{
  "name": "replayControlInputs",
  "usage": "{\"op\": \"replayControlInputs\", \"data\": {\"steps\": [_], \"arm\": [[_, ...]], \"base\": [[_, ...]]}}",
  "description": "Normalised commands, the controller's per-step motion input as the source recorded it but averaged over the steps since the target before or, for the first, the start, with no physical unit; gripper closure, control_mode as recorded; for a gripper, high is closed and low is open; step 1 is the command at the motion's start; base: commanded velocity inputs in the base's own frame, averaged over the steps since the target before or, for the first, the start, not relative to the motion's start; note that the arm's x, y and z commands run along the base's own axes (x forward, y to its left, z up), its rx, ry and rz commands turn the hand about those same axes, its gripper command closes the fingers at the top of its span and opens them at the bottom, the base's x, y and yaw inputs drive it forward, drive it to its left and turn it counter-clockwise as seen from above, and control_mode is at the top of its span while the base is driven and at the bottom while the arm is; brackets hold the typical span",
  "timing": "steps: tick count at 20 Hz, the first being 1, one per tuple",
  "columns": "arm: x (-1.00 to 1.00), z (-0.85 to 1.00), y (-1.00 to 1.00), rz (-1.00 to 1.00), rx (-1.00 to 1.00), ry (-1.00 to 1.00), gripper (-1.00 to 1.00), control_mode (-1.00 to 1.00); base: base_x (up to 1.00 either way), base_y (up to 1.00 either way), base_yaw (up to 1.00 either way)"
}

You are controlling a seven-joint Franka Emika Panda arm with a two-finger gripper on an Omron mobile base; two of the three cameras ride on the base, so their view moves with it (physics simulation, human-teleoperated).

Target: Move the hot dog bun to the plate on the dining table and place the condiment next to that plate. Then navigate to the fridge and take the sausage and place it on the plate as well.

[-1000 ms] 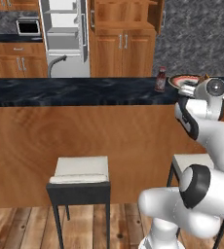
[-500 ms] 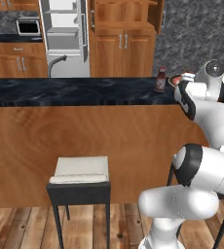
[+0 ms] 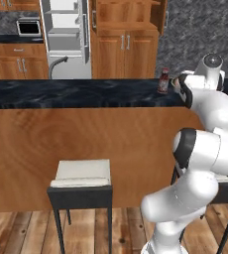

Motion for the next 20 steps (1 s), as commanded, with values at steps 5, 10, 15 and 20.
{"op": "replayControlInputs", "data": {"steps": [5, 10, 15, 20], "arm": [[0.74, -0.35, -0.23, 0.00, 0.00, 0.01, 1.00, -1.00], [0.57, -0.12, -0.30, 0.00, 0.00, 0.00, 1.00, -1.00], [0.55, 0.00, -0.37, 0.00, 0.00, 0.03, 1.00, -1.00], [0.21, -0.06, -0.15, 0.00, 0.00, 0.03, 1.00, -1.00]], "base": [[0.00, 0.00, 0.00], [0.00, 0.00, 0.00], [0.00, 0.00, 0.00], [0.00, 0.00, 0.00]]}}
